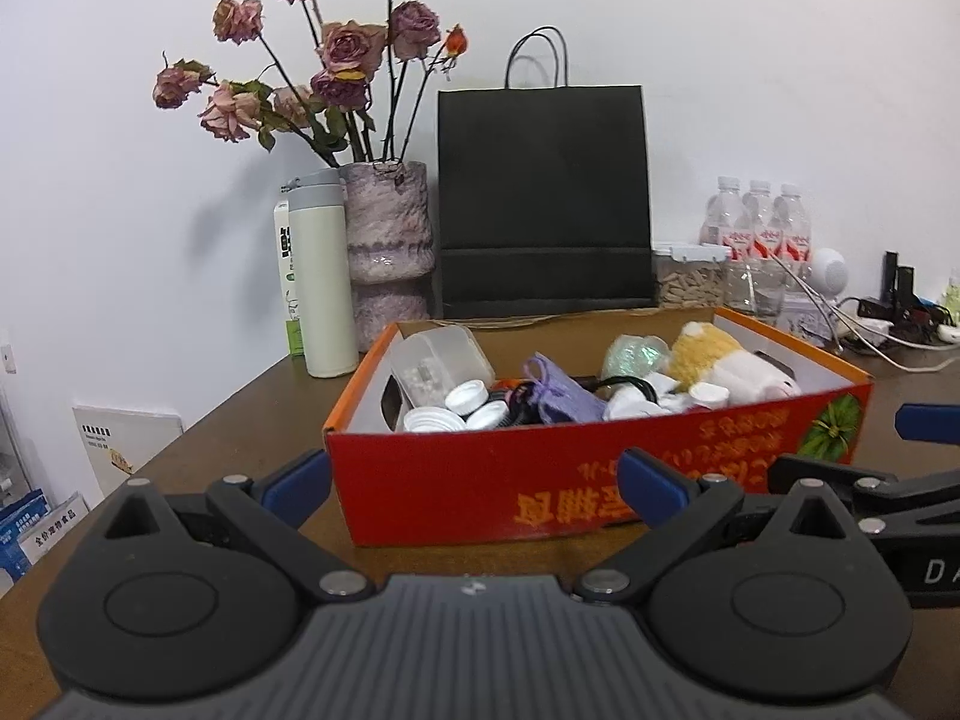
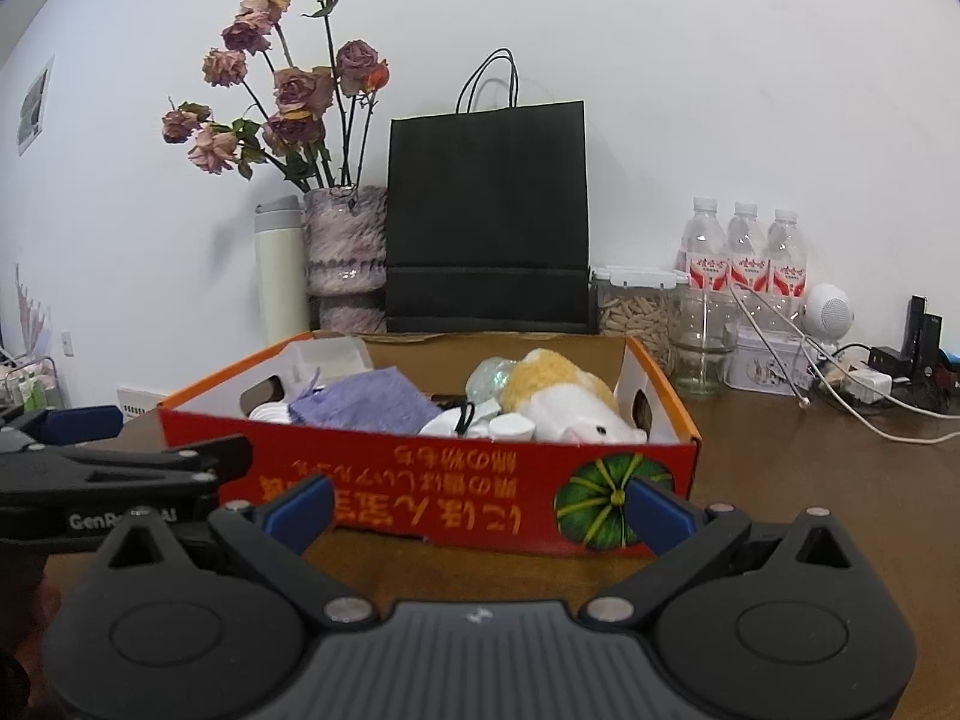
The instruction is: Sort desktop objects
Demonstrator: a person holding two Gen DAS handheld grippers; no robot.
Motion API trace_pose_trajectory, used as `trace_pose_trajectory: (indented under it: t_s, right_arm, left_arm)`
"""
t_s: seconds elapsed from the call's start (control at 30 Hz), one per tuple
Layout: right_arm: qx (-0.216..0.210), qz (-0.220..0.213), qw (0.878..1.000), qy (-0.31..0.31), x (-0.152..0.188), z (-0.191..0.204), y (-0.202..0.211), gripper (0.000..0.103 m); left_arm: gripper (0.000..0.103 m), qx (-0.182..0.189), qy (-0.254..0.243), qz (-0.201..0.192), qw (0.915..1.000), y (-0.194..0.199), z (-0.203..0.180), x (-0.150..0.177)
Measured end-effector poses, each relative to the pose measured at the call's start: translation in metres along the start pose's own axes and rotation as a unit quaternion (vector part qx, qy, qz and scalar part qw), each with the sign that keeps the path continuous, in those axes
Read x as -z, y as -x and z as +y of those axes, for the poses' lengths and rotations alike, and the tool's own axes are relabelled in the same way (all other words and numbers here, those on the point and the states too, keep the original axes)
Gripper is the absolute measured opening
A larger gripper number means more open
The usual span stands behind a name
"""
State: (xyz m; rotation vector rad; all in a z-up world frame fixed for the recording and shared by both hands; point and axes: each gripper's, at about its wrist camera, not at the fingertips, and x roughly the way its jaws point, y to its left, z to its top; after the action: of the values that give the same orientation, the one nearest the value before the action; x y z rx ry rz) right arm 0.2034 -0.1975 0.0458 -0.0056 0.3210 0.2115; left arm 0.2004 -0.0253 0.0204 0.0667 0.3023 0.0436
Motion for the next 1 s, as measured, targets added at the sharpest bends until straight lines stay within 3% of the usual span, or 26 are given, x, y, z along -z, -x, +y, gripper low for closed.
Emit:
trace_pose_trajectory:
  t_s: [0.17,0.47,1.0]
  right_arm:
    - [0.005,-0.011,1.000,0.016,0.004,0.007,0.017,0.103]
    - [0.001,-0.022,0.999,0.030,0.012,0.017,0.040,0.103]
    - [0.002,-0.016,1.000,0.026,0.011,0.017,0.042,0.103]
  left_arm:
    - [0.103,-0.019,-0.002,-0.008,0.9998,0.017,-0.002,0.005]
    - [0.103,-0.023,0.027,0.014,0.9993,0.039,0.005,0.013]
    - [0.103,-0.026,0.022,0.015,0.9993,0.041,0.004,0.013]
